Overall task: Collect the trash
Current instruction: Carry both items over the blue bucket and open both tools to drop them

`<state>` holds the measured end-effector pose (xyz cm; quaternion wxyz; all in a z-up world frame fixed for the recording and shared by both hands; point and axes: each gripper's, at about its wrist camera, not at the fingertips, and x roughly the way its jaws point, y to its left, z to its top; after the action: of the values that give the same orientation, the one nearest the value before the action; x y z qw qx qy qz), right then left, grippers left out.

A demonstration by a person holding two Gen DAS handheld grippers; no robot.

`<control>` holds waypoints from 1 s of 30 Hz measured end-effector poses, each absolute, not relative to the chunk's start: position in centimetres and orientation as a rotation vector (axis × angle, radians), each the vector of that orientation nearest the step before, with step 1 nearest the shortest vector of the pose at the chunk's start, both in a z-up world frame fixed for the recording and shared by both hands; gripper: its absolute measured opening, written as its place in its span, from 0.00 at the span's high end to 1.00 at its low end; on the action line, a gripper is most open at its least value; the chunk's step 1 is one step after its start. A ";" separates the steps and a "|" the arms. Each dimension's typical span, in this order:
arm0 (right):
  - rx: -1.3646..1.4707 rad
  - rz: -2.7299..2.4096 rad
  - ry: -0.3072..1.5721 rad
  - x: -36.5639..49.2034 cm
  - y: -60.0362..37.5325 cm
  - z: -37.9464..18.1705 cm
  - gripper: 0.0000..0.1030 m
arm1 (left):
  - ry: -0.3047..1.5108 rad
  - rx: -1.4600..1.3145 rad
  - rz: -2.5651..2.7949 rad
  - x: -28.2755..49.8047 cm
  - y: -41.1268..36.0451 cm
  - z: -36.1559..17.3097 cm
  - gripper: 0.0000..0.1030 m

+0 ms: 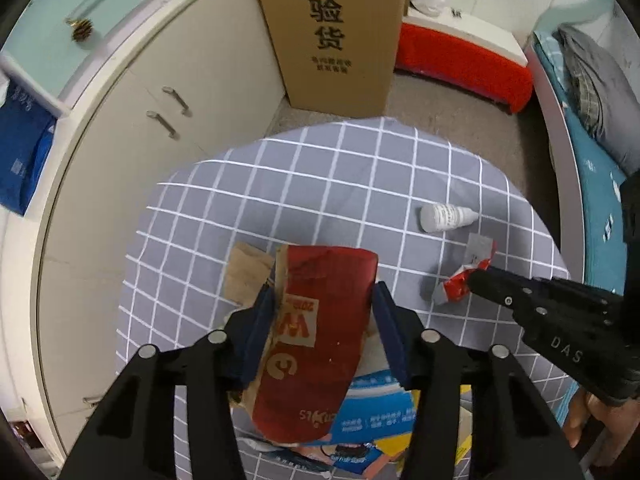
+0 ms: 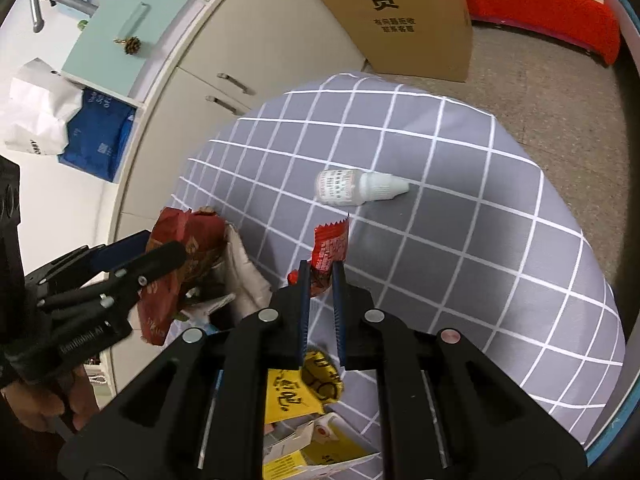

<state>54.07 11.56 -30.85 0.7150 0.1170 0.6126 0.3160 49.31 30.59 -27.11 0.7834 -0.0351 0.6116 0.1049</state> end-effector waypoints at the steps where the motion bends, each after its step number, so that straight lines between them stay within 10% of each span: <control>1: 0.261 0.712 1.351 53.9 11.6 -30.5 0.89 | 1.308 -0.090 0.235 49.0 30.9 -26.6 0.55; 2: 0.260 0.724 1.345 53.8 11.7 -30.2 0.89 | 1.298 -0.101 0.245 48.7 31.2 -26.2 0.57; 4: 0.259 0.748 1.331 53.6 11.7 -29.5 0.89 | 1.286 -0.135 0.275 47.9 31.9 -25.1 1.00; 12: 0.268 0.799 1.332 53.0 10.4 -28.6 0.89 | 1.270 -0.206 0.329 45.9 31.7 -23.7 1.00; 13: 0.265 0.804 1.329 52.9 10.2 -28.5 0.89 | 1.266 -0.224 0.335 45.8 31.8 -23.7 0.97; 17: 0.247 0.804 1.310 52.7 9.2 -28.0 0.89 | 1.236 -0.201 0.346 46.1 30.7 -23.7 0.36; 30: 0.315 0.741 1.306 53.9 7.5 -29.5 0.89 | 1.398 0.124 0.351 51.0 27.1 -30.0 0.33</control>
<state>53.91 7.49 -29.51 0.7198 0.1426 0.5908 0.3354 51.00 27.15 -29.99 0.7496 0.0567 0.6397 0.1604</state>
